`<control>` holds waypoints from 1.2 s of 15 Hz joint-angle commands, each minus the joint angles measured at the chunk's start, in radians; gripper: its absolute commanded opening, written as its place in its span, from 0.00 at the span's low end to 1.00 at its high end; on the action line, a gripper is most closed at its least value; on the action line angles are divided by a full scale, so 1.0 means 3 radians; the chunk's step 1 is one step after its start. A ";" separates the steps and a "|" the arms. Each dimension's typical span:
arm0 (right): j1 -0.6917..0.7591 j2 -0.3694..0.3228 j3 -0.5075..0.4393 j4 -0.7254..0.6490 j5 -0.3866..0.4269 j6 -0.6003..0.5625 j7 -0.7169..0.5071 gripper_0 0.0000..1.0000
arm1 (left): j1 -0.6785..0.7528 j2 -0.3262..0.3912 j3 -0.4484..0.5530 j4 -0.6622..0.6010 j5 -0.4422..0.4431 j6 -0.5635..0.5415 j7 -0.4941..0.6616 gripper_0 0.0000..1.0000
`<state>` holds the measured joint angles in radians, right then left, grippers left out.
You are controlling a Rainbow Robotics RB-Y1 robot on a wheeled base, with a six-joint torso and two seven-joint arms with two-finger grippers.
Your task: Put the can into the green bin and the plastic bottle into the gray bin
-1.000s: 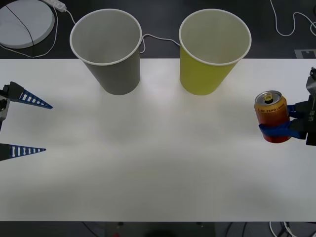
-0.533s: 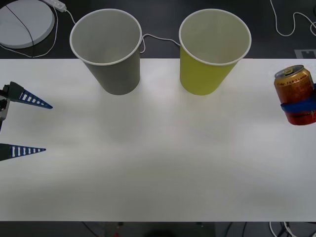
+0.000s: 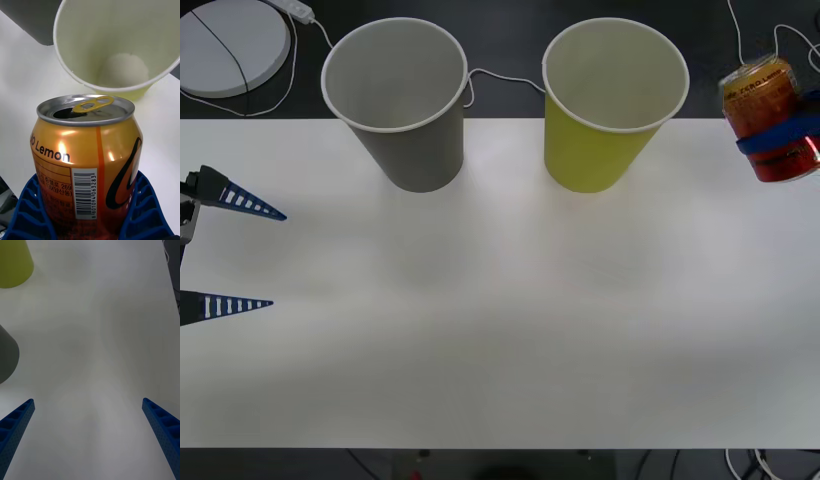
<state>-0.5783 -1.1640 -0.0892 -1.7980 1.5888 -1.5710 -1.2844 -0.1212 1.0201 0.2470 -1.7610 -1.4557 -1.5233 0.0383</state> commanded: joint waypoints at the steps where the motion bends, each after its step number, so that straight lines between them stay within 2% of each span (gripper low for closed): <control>1: -0.0752 -0.0011 0.0660 0.0461 0.0068 0.0001 0.0001 0.00 | 0.0000 0.0000 0.0000 0.0000 0.0000 0.0000 0.0000 1.00; 5: -0.1641 0.0209 0.1448 0.1187 0.0170 0.0001 0.0093 0.00 | 0.0000 0.0000 0.0000 0.0000 0.0000 0.0000 0.0000 1.00; 8: -0.2045 0.0418 0.1836 0.1617 0.0262 0.0200 0.0175 0.00 | 0.0000 0.0000 0.0000 0.0000 0.0000 0.0000 0.0000 1.00; 10: -0.2219 0.0592 0.1990 0.1872 0.0339 0.0313 0.0196 0.00 | 0.0000 0.0000 0.0000 0.0000 0.0000 0.0000 0.0000 1.00; 13: -0.2413 0.0863 0.2067 0.2133 0.0646 0.0389 0.0237 0.00 | 0.0000 0.0000 0.0000 0.0000 0.0000 0.0000 0.0000 1.00; 16: -0.2608 0.1037 0.2256 0.2378 0.0712 0.0507 0.0283 0.00 | 0.0000 0.0000 0.0000 0.0000 0.0000 0.0000 0.0000 1.00; 18: -0.2649 0.1114 0.2271 0.2486 0.0743 0.0563 0.0308 0.00 | 0.0000 0.0000 0.0000 0.0000 0.0000 0.0000 0.0000 1.00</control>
<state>-1.3680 -0.8404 0.5906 -1.0658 1.8069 -1.4100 -1.1958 -0.1212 1.0201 0.2470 -1.7610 -1.4557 -1.5233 0.0383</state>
